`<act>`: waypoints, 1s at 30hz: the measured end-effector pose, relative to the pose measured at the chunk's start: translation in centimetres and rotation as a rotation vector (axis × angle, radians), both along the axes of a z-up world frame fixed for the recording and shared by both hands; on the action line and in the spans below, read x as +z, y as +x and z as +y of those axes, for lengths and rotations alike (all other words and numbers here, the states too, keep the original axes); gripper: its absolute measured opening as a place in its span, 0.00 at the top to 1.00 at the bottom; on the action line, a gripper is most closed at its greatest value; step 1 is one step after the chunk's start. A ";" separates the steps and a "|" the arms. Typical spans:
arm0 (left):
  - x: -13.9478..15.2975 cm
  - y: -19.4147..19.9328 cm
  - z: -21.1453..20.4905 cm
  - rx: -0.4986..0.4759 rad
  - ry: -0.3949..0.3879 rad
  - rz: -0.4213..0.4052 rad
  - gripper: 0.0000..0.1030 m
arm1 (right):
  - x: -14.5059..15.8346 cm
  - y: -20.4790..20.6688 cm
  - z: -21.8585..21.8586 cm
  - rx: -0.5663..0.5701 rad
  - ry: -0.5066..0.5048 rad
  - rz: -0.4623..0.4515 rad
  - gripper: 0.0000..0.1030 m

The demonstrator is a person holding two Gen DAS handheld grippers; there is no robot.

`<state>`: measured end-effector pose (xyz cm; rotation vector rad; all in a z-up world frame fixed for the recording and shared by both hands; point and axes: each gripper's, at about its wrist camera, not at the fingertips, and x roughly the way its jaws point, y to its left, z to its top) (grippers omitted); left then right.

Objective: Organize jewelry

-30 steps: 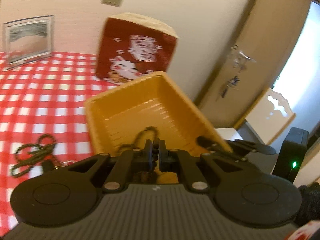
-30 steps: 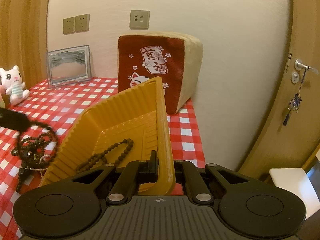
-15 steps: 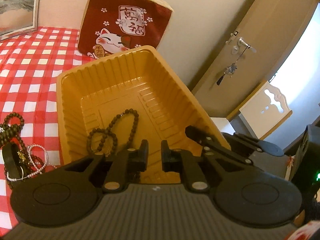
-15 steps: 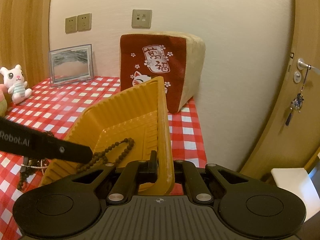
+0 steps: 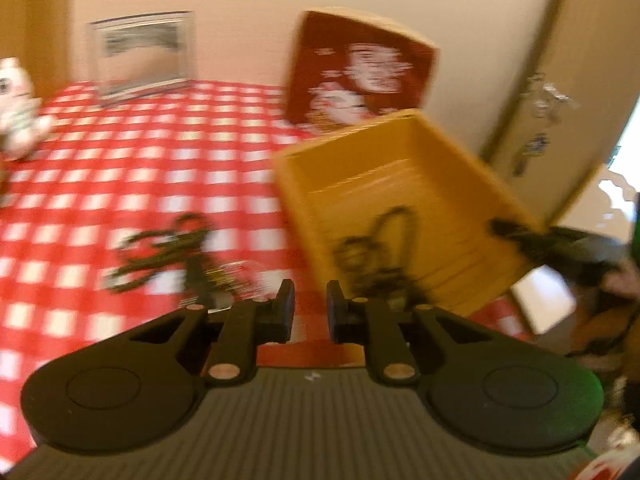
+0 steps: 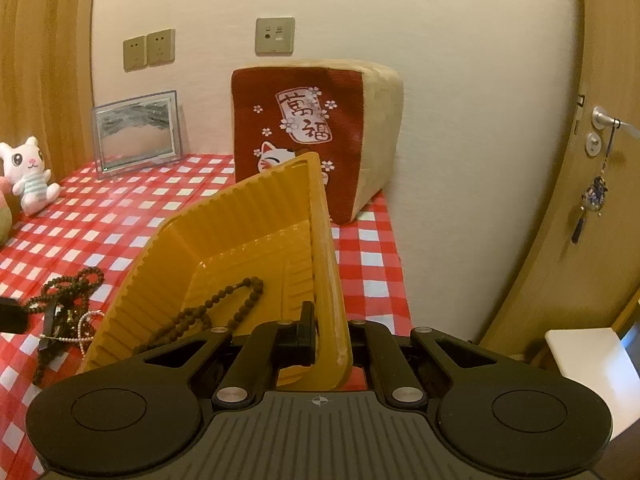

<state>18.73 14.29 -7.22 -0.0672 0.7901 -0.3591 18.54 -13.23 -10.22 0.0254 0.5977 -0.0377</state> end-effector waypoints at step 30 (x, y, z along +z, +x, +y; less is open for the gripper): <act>-6.6 2.4 -3.1 -0.351 0.543 -0.146 0.84 | 0.3 -1.9 -1.5 -0.075 0.000 0.011 0.95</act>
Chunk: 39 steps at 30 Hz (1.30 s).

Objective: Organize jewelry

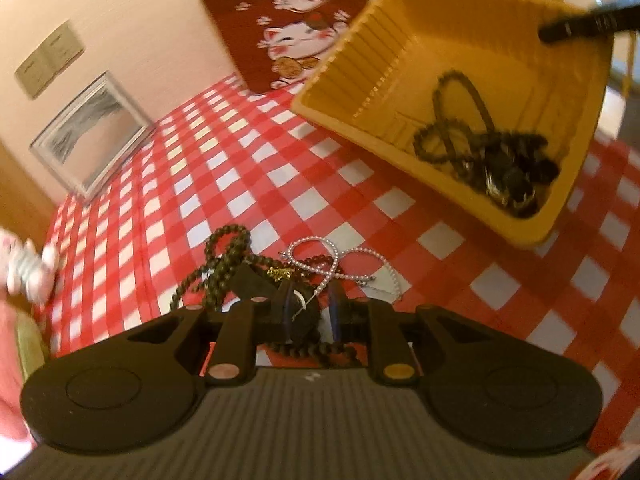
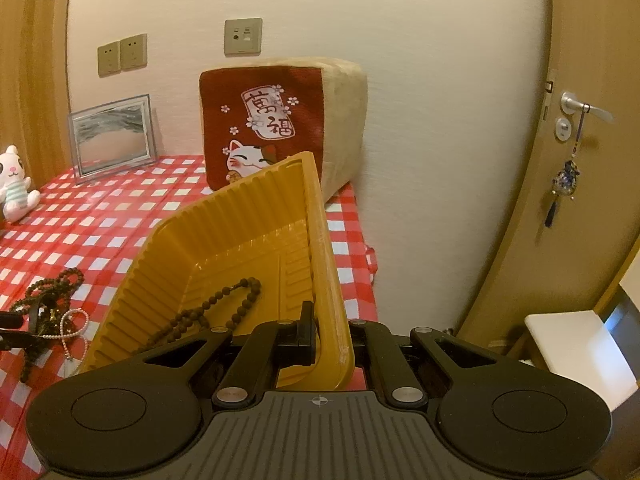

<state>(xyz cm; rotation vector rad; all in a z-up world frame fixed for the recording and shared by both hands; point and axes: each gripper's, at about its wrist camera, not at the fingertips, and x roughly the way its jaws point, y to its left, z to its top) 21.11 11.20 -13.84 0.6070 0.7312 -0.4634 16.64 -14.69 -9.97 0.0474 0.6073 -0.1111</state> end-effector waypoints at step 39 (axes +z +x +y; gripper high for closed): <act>2.9 7.3 10.8 0.602 -0.804 0.353 0.83 | -0.2 0.2 -0.3 -0.021 0.006 0.002 0.95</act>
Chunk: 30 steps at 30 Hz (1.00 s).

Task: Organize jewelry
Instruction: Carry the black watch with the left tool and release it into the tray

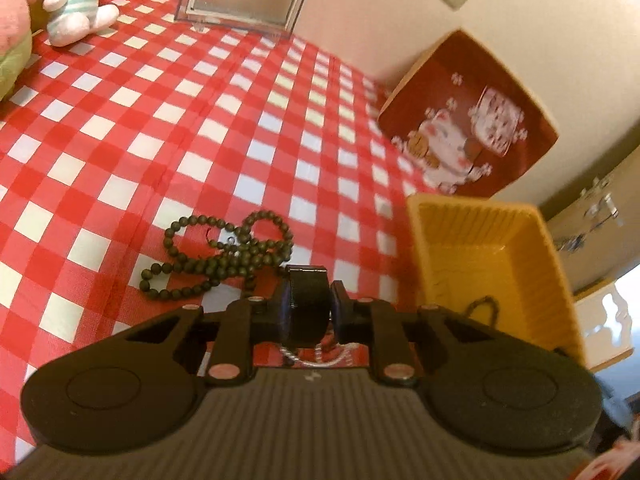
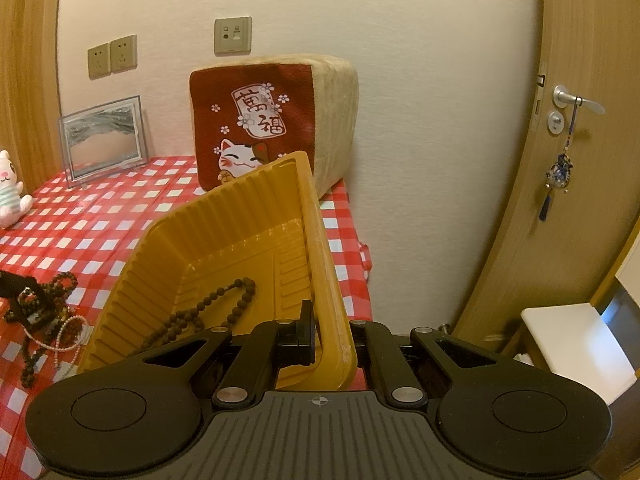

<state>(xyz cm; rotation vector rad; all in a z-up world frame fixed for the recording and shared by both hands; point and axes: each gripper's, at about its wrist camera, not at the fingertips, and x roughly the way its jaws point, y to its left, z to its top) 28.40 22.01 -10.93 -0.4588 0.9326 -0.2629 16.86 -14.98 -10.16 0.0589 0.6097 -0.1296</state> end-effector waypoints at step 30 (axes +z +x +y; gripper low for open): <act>-2.8 -1.3 -7.6 -0.373 0.612 -0.127 0.81 | -0.1 -0.3 0.2 0.006 0.012 0.001 0.95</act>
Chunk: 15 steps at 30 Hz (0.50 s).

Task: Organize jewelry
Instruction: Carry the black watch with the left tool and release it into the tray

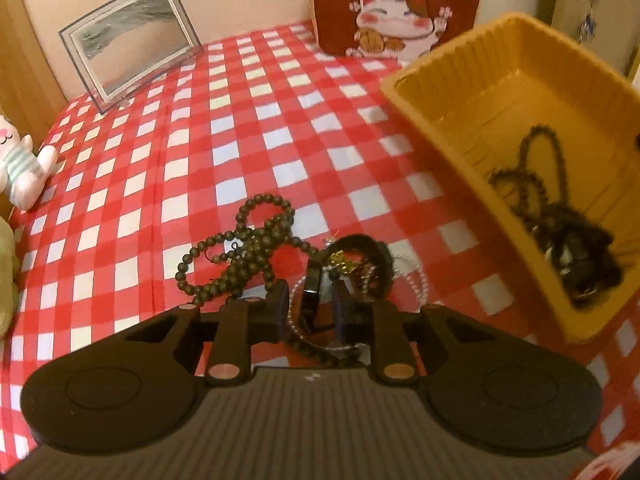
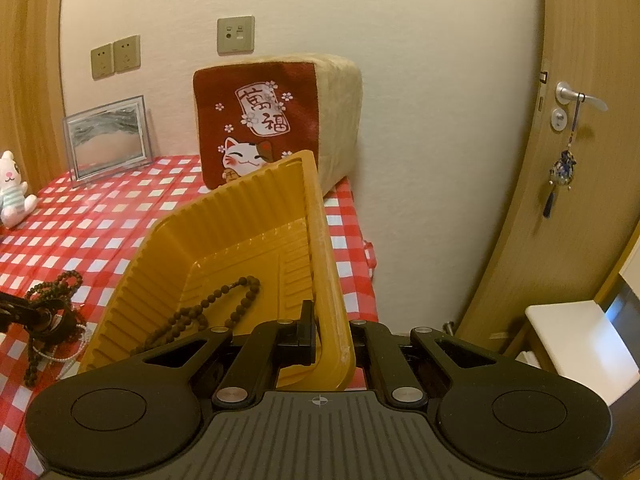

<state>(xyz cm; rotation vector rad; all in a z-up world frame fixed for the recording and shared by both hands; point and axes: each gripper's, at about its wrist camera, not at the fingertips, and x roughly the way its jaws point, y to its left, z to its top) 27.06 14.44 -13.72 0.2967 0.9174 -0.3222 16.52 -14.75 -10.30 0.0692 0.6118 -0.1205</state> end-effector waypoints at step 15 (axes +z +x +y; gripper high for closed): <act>-0.1 0.5 0.5 0.001 -0.054 0.016 0.92 | -0.1 0.0 0.0 -0.002 0.002 0.000 0.95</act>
